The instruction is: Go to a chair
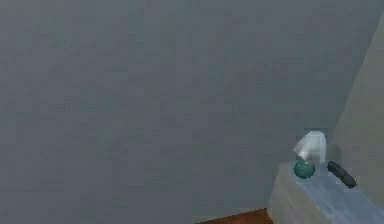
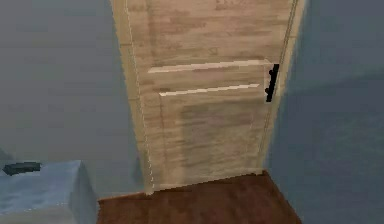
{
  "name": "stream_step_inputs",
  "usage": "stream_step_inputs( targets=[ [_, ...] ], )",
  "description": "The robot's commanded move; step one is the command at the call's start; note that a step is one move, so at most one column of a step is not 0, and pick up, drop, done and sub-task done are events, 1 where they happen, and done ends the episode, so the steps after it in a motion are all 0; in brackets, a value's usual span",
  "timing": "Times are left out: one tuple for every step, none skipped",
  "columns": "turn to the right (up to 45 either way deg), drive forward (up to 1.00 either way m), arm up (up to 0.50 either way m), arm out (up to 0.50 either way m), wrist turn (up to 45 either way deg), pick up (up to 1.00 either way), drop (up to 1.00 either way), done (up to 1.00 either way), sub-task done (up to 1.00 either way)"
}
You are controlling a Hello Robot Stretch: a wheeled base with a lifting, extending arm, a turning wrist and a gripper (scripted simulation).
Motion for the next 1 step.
stream_step_inputs(
  targets=[
    [-45.0,0.0,0.0,0.0,0.0,0.0,0.0,0.0,0.0]
  ],
)
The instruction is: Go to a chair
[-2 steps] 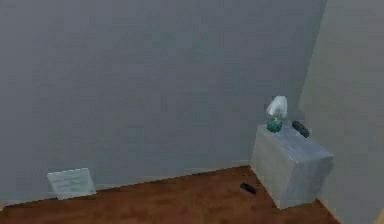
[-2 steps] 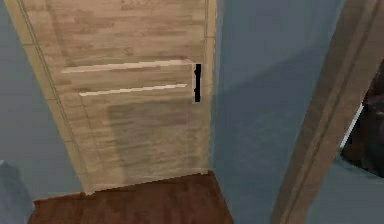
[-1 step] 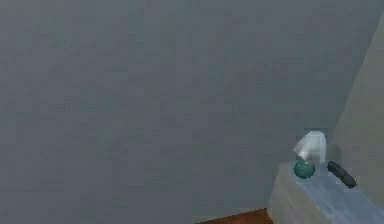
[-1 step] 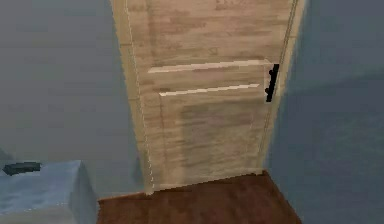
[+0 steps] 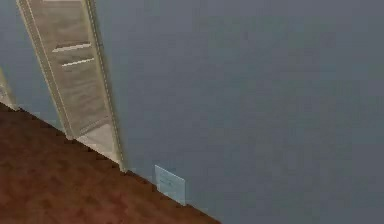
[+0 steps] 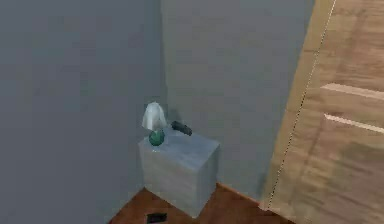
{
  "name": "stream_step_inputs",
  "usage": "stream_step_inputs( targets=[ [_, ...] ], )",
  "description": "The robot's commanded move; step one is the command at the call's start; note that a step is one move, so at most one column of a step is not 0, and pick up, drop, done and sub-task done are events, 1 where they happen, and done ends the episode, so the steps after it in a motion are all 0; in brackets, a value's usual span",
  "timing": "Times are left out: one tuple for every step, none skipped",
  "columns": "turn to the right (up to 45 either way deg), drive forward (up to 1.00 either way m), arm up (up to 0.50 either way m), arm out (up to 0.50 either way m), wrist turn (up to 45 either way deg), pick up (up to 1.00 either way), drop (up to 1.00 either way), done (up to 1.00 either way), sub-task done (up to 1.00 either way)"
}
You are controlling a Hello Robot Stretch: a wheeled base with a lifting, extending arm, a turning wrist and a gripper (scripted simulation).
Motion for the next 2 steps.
stream_step_inputs(
  targets=[
    [-24.0,0.0,0.0,0.0,0.0,0.0,0.0,0.0,0.0],
    [0.0,0.45,0.0,0.0,0.0,0.0,0.0,0.0,0.0]
  ],
)
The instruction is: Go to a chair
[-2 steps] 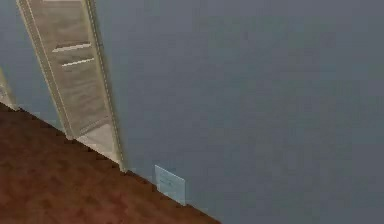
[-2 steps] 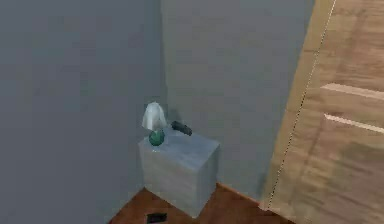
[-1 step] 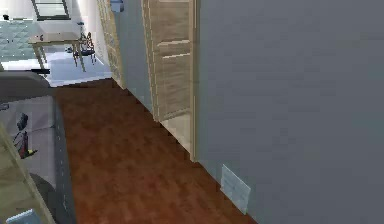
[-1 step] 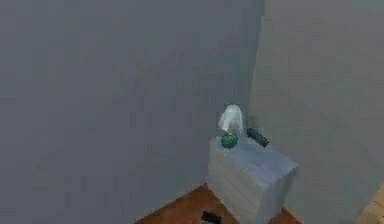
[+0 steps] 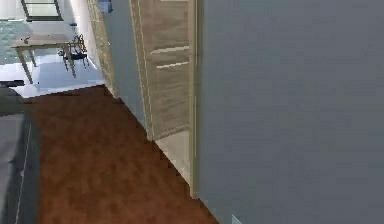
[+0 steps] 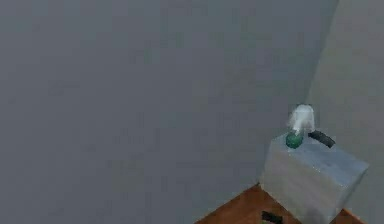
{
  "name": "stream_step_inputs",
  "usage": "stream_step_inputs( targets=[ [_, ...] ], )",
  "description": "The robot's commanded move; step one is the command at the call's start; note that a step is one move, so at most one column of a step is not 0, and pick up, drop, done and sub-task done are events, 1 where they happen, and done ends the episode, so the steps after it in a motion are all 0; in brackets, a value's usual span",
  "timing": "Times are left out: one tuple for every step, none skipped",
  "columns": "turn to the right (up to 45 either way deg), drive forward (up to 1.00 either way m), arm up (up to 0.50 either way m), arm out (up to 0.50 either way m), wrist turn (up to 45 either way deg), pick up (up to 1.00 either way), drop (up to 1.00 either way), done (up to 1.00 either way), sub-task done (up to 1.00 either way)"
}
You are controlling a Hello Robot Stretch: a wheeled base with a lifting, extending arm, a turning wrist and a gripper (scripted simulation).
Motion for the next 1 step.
stream_step_inputs(
  targets=[
    [-27.0,0.0,0.0,0.0,0.0,0.0,0.0,0.0,0.0]
  ],
)
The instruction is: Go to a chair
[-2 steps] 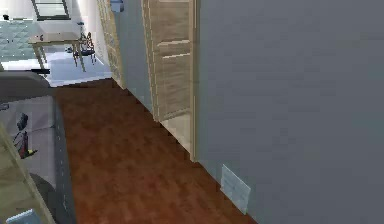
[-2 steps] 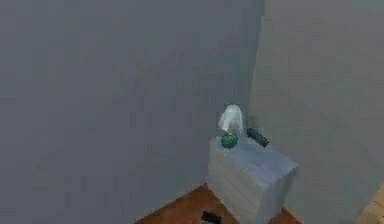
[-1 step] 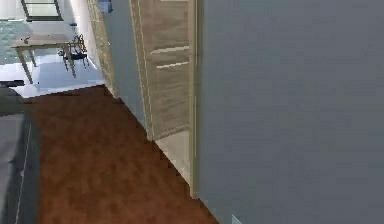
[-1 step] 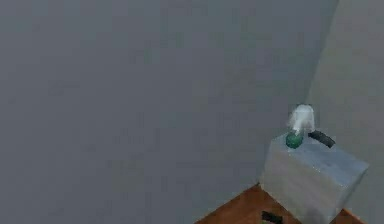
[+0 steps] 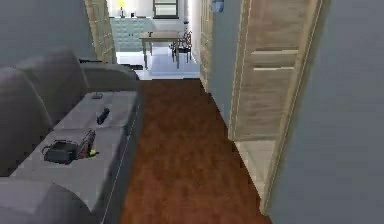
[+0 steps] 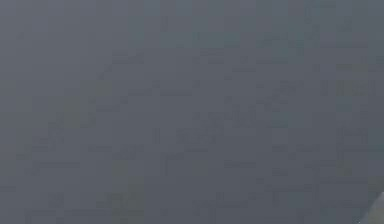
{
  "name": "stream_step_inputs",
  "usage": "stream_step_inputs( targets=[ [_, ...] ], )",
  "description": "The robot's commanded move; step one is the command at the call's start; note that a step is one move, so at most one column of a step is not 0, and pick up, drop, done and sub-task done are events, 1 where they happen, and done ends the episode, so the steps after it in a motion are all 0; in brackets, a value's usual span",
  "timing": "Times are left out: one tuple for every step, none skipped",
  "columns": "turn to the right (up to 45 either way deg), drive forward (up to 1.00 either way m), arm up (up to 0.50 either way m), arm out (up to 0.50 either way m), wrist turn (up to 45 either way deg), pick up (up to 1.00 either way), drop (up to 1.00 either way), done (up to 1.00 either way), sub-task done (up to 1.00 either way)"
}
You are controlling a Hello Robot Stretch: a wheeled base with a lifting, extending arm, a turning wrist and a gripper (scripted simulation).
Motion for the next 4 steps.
stream_step_inputs(
  targets=[
    [0.0,1.0,0.0,0.0,0.0,0.0,0.0,0.0,0.0],
    [0.0,1.0,0.0,0.0,0.0,0.0,0.0,0.0,0.0],
    [-3.0,0.0,0.0,0.0,0.0,0.0,0.0,0.0,0.0],
    [0.0,1.0,0.0,0.0,0.0,0.0,0.0,0.0,0.0]
  ],
)
